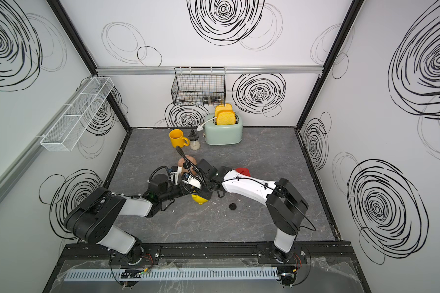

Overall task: Close piggy banks
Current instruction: Hold the piggy bank at the center of the board.

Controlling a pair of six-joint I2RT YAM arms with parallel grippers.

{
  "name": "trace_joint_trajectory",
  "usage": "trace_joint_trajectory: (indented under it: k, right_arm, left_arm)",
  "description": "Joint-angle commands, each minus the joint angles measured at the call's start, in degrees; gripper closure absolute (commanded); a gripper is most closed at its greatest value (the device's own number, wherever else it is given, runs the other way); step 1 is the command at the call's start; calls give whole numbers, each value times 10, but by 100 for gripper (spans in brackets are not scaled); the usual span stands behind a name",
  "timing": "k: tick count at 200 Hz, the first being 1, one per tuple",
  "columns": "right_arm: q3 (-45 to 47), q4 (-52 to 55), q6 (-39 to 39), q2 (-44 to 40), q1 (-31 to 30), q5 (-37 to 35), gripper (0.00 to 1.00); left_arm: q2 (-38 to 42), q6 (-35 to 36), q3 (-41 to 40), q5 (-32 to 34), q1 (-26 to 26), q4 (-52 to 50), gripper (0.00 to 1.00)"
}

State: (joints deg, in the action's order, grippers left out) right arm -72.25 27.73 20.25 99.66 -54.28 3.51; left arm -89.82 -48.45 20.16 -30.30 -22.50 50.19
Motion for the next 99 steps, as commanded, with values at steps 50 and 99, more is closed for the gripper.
trace_joint_trajectory:
  k: [50,99]
  right_arm:
    - [33,54,8,12,1,-12,100]
    - [36,54,3,10,1,-13,100]
  left_arm:
    - [-22,2,19,14,-4,11,9]
    - [-29,3,23,21,-6,-3,13]
